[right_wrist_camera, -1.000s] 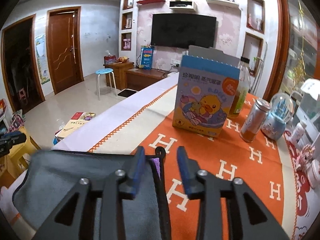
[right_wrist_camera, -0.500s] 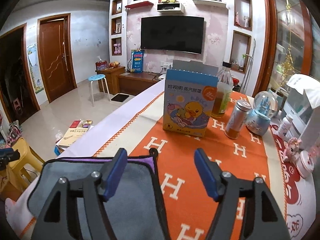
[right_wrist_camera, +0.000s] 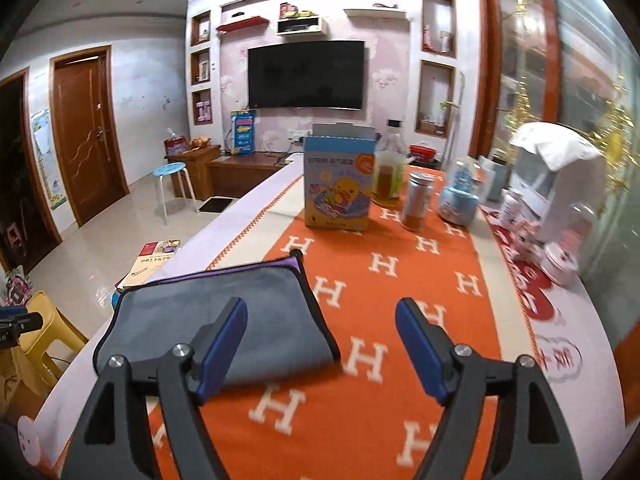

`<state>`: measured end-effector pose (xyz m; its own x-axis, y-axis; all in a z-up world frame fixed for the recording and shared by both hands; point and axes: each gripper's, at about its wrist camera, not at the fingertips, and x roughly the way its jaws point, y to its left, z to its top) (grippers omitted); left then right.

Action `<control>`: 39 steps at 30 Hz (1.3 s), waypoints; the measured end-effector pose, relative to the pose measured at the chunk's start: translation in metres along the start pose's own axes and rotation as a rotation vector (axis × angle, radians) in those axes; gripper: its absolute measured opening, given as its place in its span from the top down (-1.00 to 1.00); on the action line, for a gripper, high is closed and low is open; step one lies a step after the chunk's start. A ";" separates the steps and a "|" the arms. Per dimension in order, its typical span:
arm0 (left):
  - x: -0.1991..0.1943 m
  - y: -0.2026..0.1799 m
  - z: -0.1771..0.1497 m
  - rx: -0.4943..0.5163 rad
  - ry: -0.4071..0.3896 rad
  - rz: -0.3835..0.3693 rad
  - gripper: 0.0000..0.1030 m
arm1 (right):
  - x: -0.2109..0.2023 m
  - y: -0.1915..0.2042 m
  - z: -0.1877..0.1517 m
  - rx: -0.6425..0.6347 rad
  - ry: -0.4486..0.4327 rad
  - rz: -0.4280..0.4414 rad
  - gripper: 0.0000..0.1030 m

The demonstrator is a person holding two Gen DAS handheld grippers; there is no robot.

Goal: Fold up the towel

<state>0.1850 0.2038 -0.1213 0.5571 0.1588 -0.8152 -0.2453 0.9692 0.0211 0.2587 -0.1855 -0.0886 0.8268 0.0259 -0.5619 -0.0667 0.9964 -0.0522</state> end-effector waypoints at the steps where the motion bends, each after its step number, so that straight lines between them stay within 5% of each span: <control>1: -0.007 0.000 -0.007 0.014 -0.002 -0.004 0.14 | -0.006 -0.001 -0.004 0.006 -0.001 -0.006 -0.50; 9: -0.050 -0.015 -0.032 0.112 -0.020 -0.030 0.13 | -0.072 -0.018 -0.045 0.092 0.006 -0.075 -0.50; 22: -0.107 -0.087 -0.060 0.272 -0.065 -0.211 -0.32 | -0.162 -0.057 -0.096 0.159 0.083 -0.213 -0.61; 31: -0.142 -0.139 -0.077 0.339 -0.052 -0.300 -0.60 | -0.204 -0.083 -0.124 0.195 0.192 -0.231 -0.66; 39: -0.167 -0.155 -0.082 0.346 -0.060 -0.305 -0.76 | -0.224 -0.085 -0.121 0.232 0.278 -0.188 -0.71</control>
<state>0.0647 0.0113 -0.0357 0.6098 -0.1421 -0.7797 0.2097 0.9777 -0.0142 0.0118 -0.2853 -0.0581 0.6282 -0.1499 -0.7635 0.2252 0.9743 -0.0060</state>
